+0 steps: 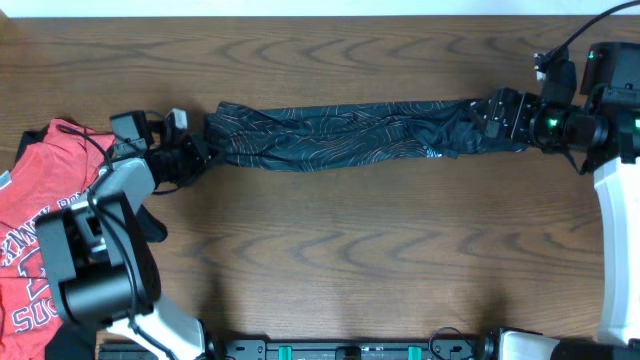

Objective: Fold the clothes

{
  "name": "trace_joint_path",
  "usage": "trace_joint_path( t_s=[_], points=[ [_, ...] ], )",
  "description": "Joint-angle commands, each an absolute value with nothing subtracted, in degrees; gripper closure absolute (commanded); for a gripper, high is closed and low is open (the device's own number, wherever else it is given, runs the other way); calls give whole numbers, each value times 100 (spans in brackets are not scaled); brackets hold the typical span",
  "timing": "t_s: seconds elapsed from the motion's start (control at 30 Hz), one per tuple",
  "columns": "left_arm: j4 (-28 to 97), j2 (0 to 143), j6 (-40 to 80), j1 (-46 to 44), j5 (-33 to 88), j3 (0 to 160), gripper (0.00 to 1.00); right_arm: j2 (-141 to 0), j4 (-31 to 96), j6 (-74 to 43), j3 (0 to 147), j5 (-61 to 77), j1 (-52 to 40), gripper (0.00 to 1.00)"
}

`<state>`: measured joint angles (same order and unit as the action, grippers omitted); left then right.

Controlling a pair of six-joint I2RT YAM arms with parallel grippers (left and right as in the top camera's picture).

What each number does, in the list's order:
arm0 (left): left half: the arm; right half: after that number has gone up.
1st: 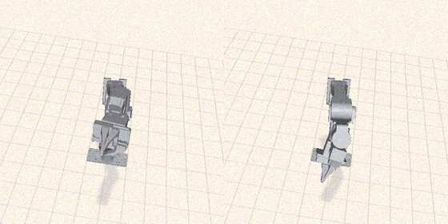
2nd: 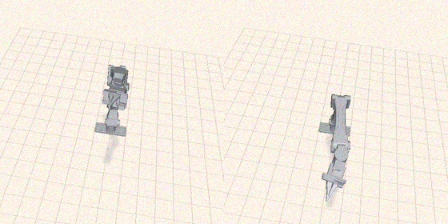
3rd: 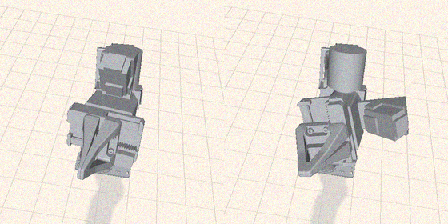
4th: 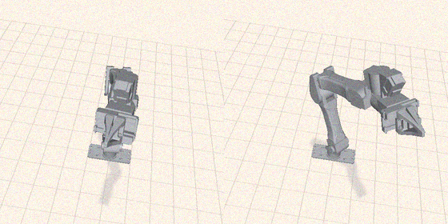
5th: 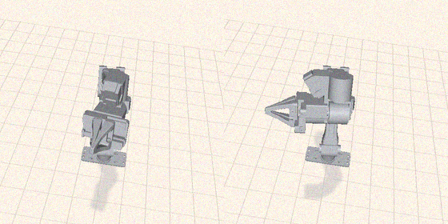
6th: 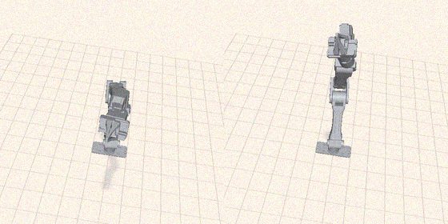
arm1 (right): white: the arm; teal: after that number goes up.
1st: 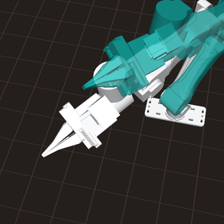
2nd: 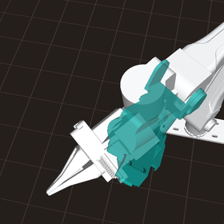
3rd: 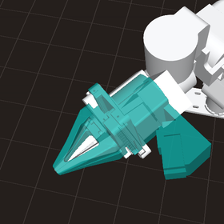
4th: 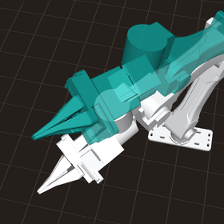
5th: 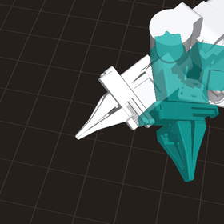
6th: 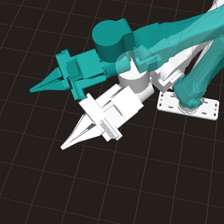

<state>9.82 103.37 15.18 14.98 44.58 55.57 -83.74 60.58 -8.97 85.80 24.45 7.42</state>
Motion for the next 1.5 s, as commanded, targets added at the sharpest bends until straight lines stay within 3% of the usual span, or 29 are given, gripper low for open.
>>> trace_joint_path(
  t_s=[0.0,0.5,1.13,1.47],
  points=[
    [1050,9953,1492,1094,4410,5524,94,-8477,6038,-939,8615,2447,668,1],
    [978,9544,1688,-777,3345,5730,94,-8521,6020,-886,8615,2445,668,1],
    [1330,9546,2073,-775,2751,5776,94,-8521,6114,-851,8615,2447,668,1],
    [1761,9548,2674,78,2606,5734,94,-8521,6112,-854,8615,2512,668,1]
  ],
)
